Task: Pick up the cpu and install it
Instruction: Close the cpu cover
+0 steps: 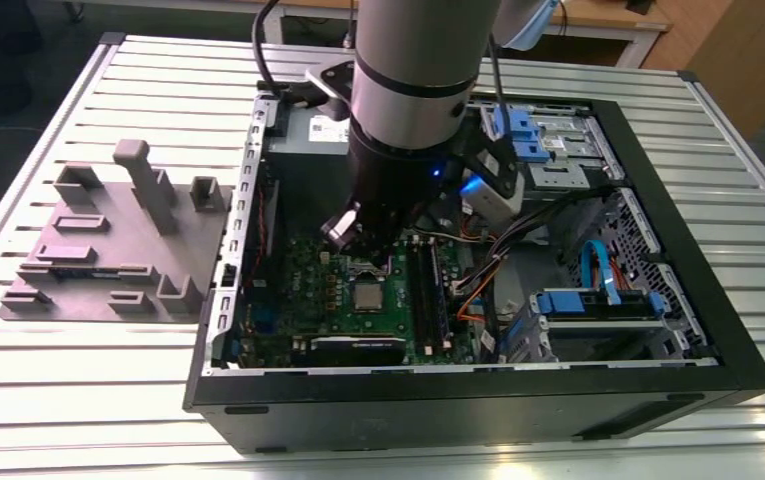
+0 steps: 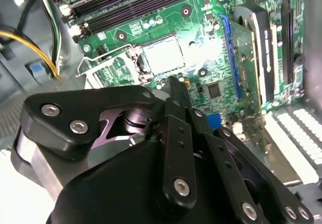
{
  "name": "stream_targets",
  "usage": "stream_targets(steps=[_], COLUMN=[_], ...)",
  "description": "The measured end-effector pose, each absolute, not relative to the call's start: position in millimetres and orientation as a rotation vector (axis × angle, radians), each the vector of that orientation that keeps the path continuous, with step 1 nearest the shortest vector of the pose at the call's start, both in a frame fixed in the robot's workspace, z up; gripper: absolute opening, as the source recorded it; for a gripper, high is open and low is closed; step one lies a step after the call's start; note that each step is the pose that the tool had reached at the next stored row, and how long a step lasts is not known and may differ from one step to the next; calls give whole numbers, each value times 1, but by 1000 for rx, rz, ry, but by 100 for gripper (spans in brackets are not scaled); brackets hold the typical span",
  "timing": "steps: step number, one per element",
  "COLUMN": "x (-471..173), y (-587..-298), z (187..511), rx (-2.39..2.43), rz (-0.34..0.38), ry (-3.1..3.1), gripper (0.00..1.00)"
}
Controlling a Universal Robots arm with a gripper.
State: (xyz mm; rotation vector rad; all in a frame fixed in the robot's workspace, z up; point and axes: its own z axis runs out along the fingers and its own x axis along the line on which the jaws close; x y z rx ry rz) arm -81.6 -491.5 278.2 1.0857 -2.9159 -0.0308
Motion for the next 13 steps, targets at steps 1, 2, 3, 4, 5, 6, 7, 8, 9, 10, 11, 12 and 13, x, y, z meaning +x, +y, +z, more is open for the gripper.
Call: stream_targets(steps=[1, 2, 3, 4, 5, 6, 7, 8, 9, 10, 11, 12, 13], x=[-82, -82, -82, -82, -82, -82, -82, -82, -82, -82, -82, -82, -82], y=[-492, -492, -492, -492, -492, -492, -492, -492, -492, -492, -492, -492, -492], z=[278, 278, 278, 278, 278, 277, 277, 277, 277, 277, 276, 276, 276], rx=[1113, 1139, 1166, 1192, 1218, 1243, 1269, 1294, 1320, 1347, 1372, 1397, 1422], rz=[-30, -30, -29, -29, -29, -28, -28, -27, -27, -26, -26, -25, -25], ry=[-2905, -2895, -2884, -2873, -2862, -2851, -2840, -2828, -2816, -2803, -2791, -2778, -2765], gripper=[10, 10, 10, 10, 10, 10, 10, 10, 10, 10, 10, 10, 10])
